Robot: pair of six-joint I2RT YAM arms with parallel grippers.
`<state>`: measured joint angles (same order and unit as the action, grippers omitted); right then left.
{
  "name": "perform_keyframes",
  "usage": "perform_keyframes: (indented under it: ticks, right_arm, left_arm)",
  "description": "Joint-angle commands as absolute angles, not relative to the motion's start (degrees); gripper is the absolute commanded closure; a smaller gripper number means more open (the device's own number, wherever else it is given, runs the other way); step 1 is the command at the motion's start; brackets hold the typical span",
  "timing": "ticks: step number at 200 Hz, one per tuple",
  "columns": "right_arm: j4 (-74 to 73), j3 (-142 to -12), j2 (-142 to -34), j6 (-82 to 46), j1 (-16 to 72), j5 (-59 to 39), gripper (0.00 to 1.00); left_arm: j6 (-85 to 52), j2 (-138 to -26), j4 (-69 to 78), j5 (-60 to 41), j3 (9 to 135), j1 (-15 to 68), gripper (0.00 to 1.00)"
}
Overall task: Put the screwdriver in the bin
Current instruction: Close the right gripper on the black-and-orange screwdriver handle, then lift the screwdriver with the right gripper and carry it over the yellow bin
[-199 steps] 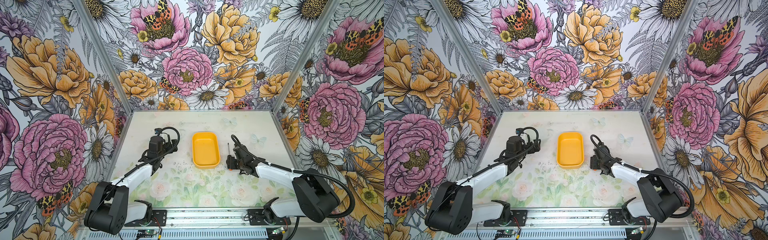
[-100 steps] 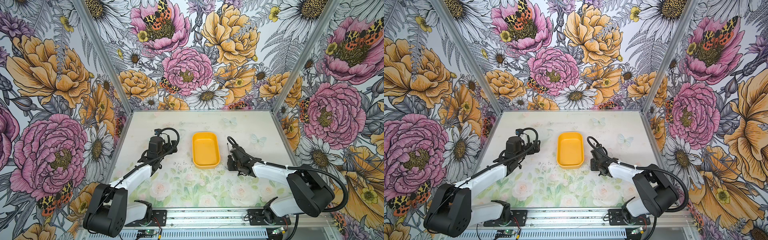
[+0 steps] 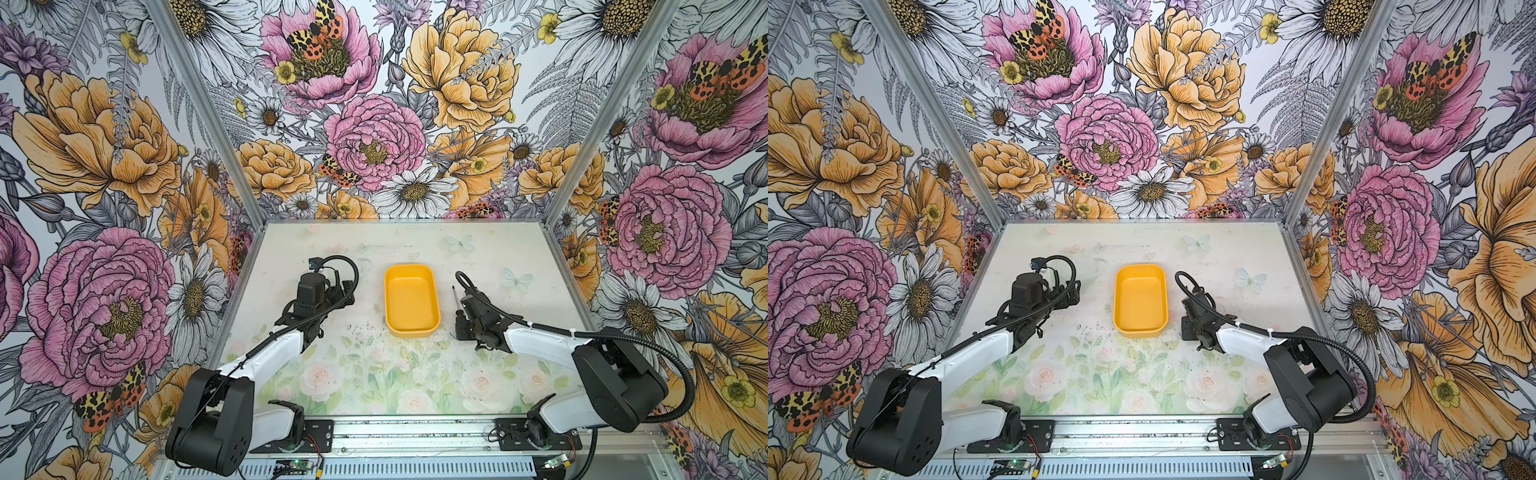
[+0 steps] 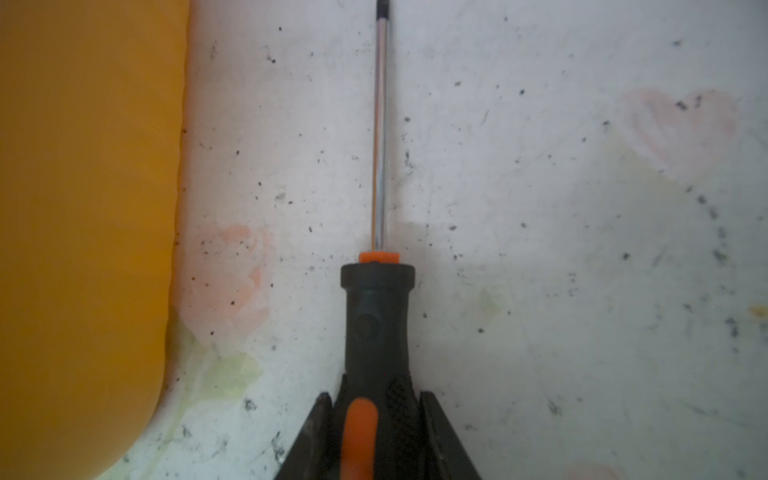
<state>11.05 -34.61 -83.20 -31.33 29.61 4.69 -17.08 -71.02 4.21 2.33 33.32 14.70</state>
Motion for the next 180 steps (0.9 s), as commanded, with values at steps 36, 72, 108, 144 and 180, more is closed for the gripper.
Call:
perform_keyframes:
  ticks: [36,72,108,144,180]
  right_arm:
    - [15.27,-37.78,-67.32,-35.33,25.17,-1.06,1.00]
    - [16.58,-43.68,-60.65,-37.59,25.35,-0.12,1.00]
    - [16.52,-52.75,-65.15,-36.90,32.13,6.38,1.00]
    - [16.50,-60.70,-75.91,-34.74,40.41,12.54,1.00]
    - [16.68,-63.45,-84.58,-38.59,45.09,16.32,1.00]
  left_arm:
    - [-17.41,-68.41,3.62,3.60,32.39,15.20,0.01]
    - [-17.60,-67.55,3.34,3.47,32.34,15.16,0.01]
    - [-18.29,-67.06,3.34,3.30,32.27,15.14,0.01]
    - [-18.00,-66.26,2.06,3.66,32.35,15.16,0.01]
    - [-17.13,-63.85,0.01,5.33,32.13,15.12,0.01]
